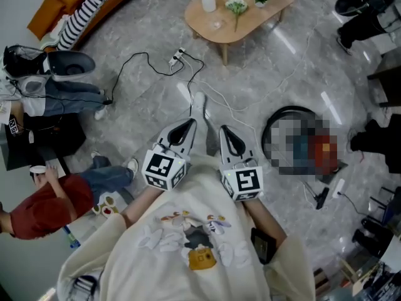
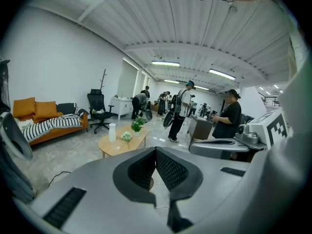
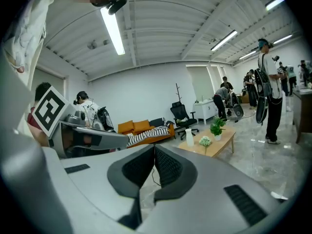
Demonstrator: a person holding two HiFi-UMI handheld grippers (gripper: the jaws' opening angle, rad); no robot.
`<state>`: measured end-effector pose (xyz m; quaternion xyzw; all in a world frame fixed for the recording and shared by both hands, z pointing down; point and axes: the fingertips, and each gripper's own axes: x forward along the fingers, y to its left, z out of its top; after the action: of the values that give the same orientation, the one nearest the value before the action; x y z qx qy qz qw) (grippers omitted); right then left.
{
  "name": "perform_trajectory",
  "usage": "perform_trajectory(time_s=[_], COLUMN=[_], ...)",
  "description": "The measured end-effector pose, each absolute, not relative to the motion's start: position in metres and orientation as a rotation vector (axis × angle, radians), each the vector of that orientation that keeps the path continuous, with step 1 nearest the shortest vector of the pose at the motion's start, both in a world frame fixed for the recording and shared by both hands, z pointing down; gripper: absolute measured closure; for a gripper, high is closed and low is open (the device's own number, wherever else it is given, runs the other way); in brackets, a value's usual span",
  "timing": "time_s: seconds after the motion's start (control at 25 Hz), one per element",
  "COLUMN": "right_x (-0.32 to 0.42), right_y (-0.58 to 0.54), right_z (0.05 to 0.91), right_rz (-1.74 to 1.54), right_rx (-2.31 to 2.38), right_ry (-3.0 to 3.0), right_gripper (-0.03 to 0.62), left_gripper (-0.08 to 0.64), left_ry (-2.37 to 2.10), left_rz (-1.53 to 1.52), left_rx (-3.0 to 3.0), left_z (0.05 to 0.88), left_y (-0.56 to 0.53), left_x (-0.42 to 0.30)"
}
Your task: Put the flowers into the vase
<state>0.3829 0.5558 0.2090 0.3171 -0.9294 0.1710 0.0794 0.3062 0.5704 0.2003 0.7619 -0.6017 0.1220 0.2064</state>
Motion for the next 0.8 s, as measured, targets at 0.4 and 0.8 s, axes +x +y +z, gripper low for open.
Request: perform_trajectory(time_s=[0.4,0.8], right_x=[0.306,0.235], right_y=[0.399,0.229], right_z=[0.232,0.250], right_rz=[0.532,0.537], right_rx=[1.079,1.244], right_ry=[-2.646,-2.451], right_gripper=[0.588,0.588], left_gripper=[0.551,0.551], left_ry=[-1.595,-1.454], left_rz=[0.326,0.338], left_rx=[2.117,2.117], left_z=[0.214,0.230], left_y=[0.405,0.239], left_x=[0.214,0.104])
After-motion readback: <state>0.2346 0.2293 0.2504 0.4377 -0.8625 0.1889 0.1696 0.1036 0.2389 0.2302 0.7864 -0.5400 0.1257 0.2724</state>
